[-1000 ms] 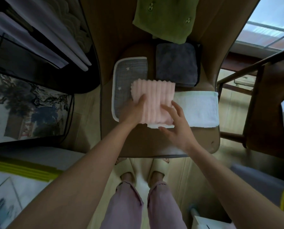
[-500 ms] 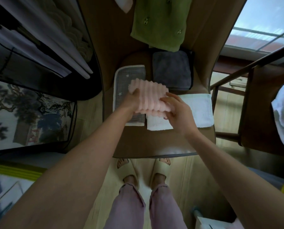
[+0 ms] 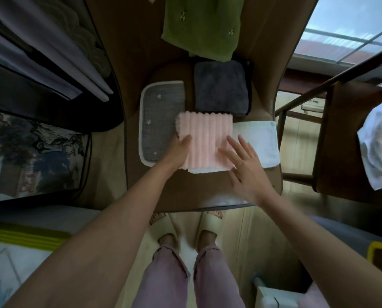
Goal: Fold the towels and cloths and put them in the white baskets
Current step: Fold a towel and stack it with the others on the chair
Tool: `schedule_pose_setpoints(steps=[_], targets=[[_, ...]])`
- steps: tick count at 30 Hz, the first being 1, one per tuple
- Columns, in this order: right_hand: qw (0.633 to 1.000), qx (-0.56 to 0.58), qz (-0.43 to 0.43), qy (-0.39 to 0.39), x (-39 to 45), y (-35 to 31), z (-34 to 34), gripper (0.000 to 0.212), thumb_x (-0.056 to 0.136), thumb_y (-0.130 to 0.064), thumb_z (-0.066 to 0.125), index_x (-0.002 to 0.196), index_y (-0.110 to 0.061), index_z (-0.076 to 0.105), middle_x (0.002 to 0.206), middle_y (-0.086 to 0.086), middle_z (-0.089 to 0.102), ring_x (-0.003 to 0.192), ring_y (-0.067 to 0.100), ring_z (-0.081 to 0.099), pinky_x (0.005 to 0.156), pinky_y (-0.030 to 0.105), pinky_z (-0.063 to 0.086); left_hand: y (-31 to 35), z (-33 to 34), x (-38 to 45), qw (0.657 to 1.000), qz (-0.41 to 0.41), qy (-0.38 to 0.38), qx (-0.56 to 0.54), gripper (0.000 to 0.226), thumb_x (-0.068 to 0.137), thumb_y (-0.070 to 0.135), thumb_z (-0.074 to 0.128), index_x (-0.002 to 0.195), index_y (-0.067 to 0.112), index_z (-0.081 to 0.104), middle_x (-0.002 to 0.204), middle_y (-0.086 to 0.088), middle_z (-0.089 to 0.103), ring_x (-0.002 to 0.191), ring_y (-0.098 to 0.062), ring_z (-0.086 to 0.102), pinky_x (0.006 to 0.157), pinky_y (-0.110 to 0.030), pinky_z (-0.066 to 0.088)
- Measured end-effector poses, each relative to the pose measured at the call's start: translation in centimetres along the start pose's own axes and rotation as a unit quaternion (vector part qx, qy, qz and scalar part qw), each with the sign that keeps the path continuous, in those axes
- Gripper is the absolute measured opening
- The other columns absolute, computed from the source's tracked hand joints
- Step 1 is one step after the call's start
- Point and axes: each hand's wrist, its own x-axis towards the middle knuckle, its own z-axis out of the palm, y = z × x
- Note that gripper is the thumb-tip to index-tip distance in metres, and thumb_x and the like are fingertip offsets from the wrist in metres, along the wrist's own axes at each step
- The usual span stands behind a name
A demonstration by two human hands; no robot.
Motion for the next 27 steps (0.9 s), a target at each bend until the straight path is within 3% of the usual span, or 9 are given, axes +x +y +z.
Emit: schedule_pose_setpoints(steps=[4, 9, 14, 19, 21, 24, 26, 27], targets=[[0.995, -0.008, -0.004, 0.099, 3.8, -1.7, 1.8, 0.054, 0.102, -0.032, 0.026, 0.152, -0.011, 0.027, 0.161, 0.011, 0.014, 0.150, 0.025, 0.004, 0.122, 0.042, 0.007, -0.2, 0.5, 1.6, 0.998, 0.014, 0.058, -0.010, 0.060, 0.099, 0.053, 0.034, 0.148, 0.019, 0.032, 0.143, -0.007, 0.043, 0.128, -0.026, 0.044, 0.092, -0.033, 0.033], [0.995, -0.076, -0.007, 0.067, 6.1, 0.0, 5.9, 0.060, 0.103, -0.042, 0.017, 0.155, -0.011, 0.013, 0.163, 0.011, 0.004, 0.150, 0.025, 0.001, 0.122, 0.045, 0.009, -1.5, 1.7, 3.7, 0.993, 0.064, 0.098, 0.008, 0.051, 0.101, 0.048, 0.036, 0.140, 0.016, 0.041, 0.131, -0.008, 0.053, 0.118, -0.023, 0.052, 0.101, -0.041, 0.041], [0.992, -0.104, -0.055, 0.051, 5.8, 3.1, 6.5, 0.062, 0.102, -0.046, 0.018, 0.155, -0.014, 0.011, 0.163, 0.007, 0.001, 0.150, 0.022, -0.001, 0.122, 0.046, 0.009, -2.9, 2.6, 4.4, 0.971, 0.120, 0.160, 0.128, 0.039, 0.104, 0.036, 0.033, 0.132, 0.010, 0.045, 0.126, -0.009, 0.055, 0.116, -0.020, 0.052, 0.089, -0.024, 0.032], [0.996, -0.015, 0.052, 0.071, 5.0, 2.8, 6.2, 0.063, 0.102, -0.049, 0.018, 0.156, -0.022, -0.001, 0.163, -0.002, -0.010, 0.149, 0.015, -0.011, 0.122, 0.039, -0.002, -2.6, 2.1, 4.8, 0.975, 0.117, 0.152, 0.112, 0.046, 0.104, 0.038, 0.031, 0.142, 0.013, 0.037, 0.139, -0.009, 0.049, 0.128, -0.023, 0.047, 0.104, -0.031, 0.031], [0.992, 0.054, 0.085, 0.081, 4.3, 2.1, 5.5, 0.063, 0.101, -0.050, 0.022, 0.156, -0.025, 0.004, 0.164, -0.002, -0.002, 0.150, 0.014, -0.002, 0.122, 0.036, 0.004, -2.3, 1.9, 4.4, 0.978, 0.111, 0.147, 0.098, 0.049, 0.104, 0.040, 0.031, 0.145, 0.015, 0.035, 0.142, -0.008, 0.047, 0.131, -0.023, 0.045, 0.109, -0.036, 0.031], [0.936, 0.282, 0.168, 0.128, 4.1, 0.2, 3.2, 0.059, 0.100, -0.045, 0.043, 0.152, -0.029, 0.019, 0.148, -0.006, 0.037, 0.131, 0.011, 0.041, 0.106, 0.027, 0.037, -1.8, 1.6, 3.1, 0.982, 0.133, 0.117, 0.060, 0.049, 0.103, 0.041, 0.034, 0.146, 0.017, 0.034, 0.142, -0.003, 0.046, 0.130, -0.016, 0.044, 0.106, -0.032, 0.032], [0.865, 0.412, 0.260, 0.119, 4.6, -0.7, 1.9, 0.051, 0.100, -0.034, 0.051, 0.145, -0.027, 0.029, 0.130, -0.007, 0.047, 0.111, 0.007, 0.052, 0.090, 0.021, 0.044, -1.0, 1.3, 1.8, 0.983, 0.157, 0.091, 0.038, 0.047, 0.102, 0.040, 0.036, 0.145, 0.021, 0.033, 0.141, 0.001, 0.046, 0.123, -0.008, 0.042, 0.102, -0.028, 0.033], [0.830, 0.458, 0.304, 0.091, 4.8, -0.8, 1.4, 0.041, 0.099, -0.032, 0.053, 0.136, -0.025, 0.039, 0.127, -0.005, 0.050, 0.110, 0.011, 0.054, 0.091, 0.026, 0.046, -0.6, 1.3, 1.1, 0.983, 0.164, 0.077, 0.032, 0.048, 0.102, 0.041, 0.036, 0.146, 0.023, 0.033, 0.141, 0.001, 0.046, 0.121, -0.007, 0.042, 0.100, -0.028, 0.033]])
